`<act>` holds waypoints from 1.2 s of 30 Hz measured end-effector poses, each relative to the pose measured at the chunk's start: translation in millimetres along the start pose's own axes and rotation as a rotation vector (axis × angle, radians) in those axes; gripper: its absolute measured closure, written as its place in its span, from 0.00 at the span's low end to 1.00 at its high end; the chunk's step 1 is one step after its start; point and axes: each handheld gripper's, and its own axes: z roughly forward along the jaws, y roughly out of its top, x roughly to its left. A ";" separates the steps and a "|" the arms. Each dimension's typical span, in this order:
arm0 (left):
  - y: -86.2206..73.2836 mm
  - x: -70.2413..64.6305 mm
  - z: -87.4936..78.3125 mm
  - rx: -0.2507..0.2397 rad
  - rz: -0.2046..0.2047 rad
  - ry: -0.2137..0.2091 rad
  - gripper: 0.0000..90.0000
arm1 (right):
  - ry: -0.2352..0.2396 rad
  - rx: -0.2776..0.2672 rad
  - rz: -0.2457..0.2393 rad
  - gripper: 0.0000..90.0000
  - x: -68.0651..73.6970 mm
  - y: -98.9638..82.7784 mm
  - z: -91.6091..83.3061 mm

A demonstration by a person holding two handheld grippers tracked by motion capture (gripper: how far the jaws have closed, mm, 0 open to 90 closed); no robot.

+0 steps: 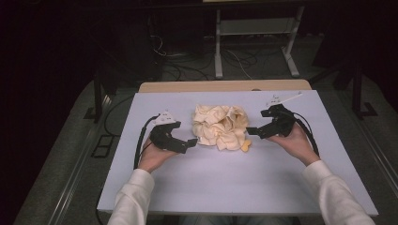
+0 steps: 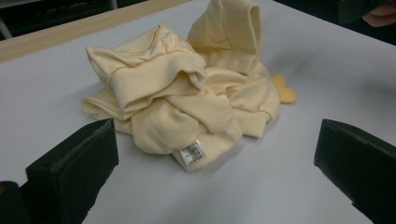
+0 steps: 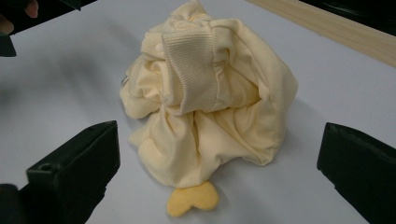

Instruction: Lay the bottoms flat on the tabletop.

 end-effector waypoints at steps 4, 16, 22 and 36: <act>-1.8 5.6 9.1 0.005 -0.010 -0.003 0.00 | 0.007 -0.004 0.012 0.00 -1.9 -0.5 5.8; -7.7 24.7 28.3 -0.009 -0.061 0.008 0.00 | 0.019 0.000 0.047 0.00 -9.5 -4.5 27.4; -4.9 30.4 37.0 0.000 -0.095 0.000 0.00 | 0.026 0.006 0.064 0.00 -14.3 -8.1 36.4; -13.2 34.7 59.6 0.037 -0.135 -0.040 0.11 | 0.048 0.033 0.067 0.16 -20.3 -17.2 56.1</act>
